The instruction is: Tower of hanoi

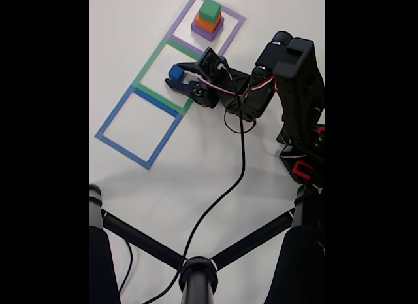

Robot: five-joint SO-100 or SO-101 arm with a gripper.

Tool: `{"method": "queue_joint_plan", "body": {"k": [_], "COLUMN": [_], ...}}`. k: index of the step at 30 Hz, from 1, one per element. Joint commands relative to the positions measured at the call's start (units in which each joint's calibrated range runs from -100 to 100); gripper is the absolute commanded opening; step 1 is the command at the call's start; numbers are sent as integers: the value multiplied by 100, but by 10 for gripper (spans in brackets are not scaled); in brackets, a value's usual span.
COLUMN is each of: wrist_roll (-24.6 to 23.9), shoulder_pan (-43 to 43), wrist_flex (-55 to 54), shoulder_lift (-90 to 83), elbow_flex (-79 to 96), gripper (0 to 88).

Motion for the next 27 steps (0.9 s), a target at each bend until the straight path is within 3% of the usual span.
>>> {"method": "queue_joint_plan", "body": {"k": [1, 8, 14, 18, 21, 27], "wrist_roll": [59, 59, 59, 59, 59, 59], "shoulder_pan": [-38, 45, 183, 335, 450, 701], "wrist_flex": [-195, 185, 2144, 3925, 5916, 9874], "shoulder_lift": [-143, -1104, -3155, -4670, -5944, -7418], "elbow_flex": [-48, 243, 606, 842, 624, -1039], "gripper": [171, 170, 128, 49, 1, 1]}}
